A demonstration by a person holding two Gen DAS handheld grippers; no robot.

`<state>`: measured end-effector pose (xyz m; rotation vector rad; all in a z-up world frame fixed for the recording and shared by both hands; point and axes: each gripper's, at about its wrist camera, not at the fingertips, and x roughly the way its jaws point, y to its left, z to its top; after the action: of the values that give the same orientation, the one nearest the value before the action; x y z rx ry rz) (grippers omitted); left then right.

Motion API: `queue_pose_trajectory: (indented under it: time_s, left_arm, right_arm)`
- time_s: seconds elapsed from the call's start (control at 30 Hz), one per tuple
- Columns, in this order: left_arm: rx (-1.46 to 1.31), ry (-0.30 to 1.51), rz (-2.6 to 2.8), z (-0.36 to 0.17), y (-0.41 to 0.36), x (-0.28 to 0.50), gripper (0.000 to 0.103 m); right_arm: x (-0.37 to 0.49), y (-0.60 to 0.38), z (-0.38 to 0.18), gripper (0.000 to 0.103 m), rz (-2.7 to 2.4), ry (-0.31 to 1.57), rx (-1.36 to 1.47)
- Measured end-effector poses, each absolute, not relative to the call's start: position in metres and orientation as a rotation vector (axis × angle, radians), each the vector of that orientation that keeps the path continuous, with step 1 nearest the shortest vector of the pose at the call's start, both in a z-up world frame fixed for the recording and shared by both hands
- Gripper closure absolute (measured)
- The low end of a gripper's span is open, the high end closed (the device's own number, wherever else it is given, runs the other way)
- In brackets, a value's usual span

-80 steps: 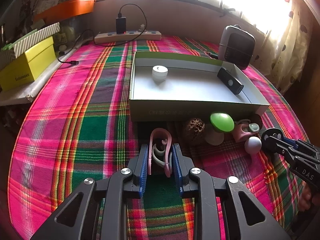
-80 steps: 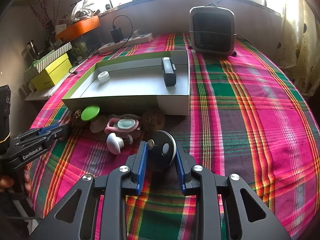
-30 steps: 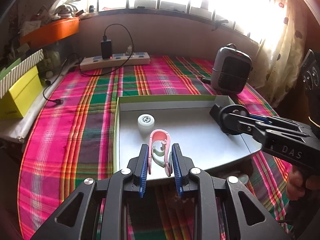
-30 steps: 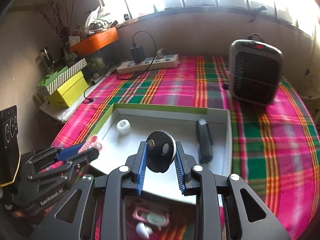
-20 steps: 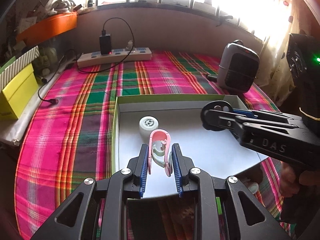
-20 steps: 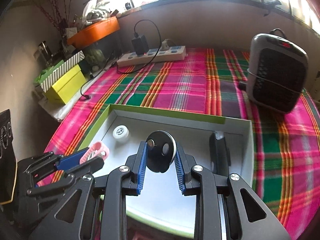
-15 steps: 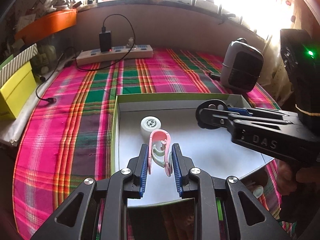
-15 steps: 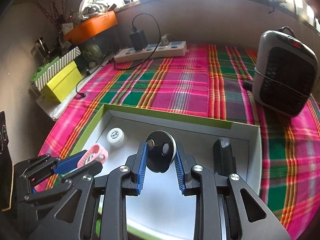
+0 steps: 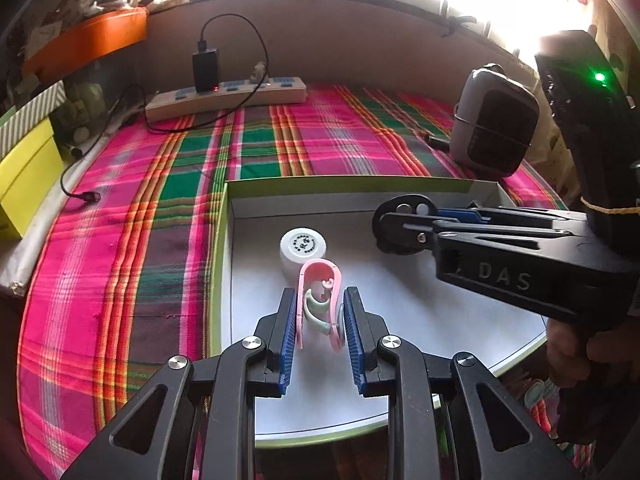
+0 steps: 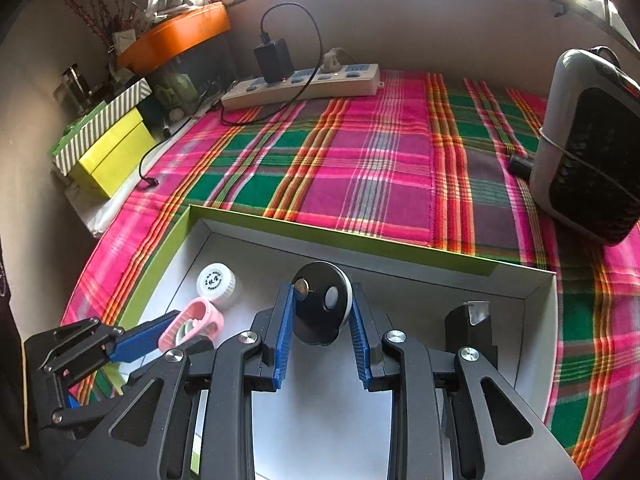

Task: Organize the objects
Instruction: 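Carry the pink clip with left gripper while right gripper carries the black disc into the box, then open right gripper to release the disc while left gripper releases the clip in the box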

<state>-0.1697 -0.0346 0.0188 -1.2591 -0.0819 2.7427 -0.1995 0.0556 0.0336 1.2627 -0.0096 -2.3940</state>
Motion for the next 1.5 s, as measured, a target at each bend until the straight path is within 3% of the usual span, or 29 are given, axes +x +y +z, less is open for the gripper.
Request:
queue_pose_trajectory:
  time_s: [0.87, 1.27, 1.5]
  left_arm:
    - [-1.265, -0.056, 2.742, 0.016, -0.033, -0.172, 0.079]
    - [-1.264, -0.065, 2.743, 0.016, -0.032, -0.167, 0.074]
    - [-1.241, -0.065, 2.746, 0.022, -0.031, -0.160, 0.073]
  right_arm:
    - [-0.203, 0.054, 0.030, 0.074, -2.400, -0.012, 1.301]
    - [-0.200, 0.060, 0.032, 0.057, -2.422, -0.055, 1.295]
    - [-0.193, 0.064, 0.040, 0.056, -2.443, -0.068, 1.267]
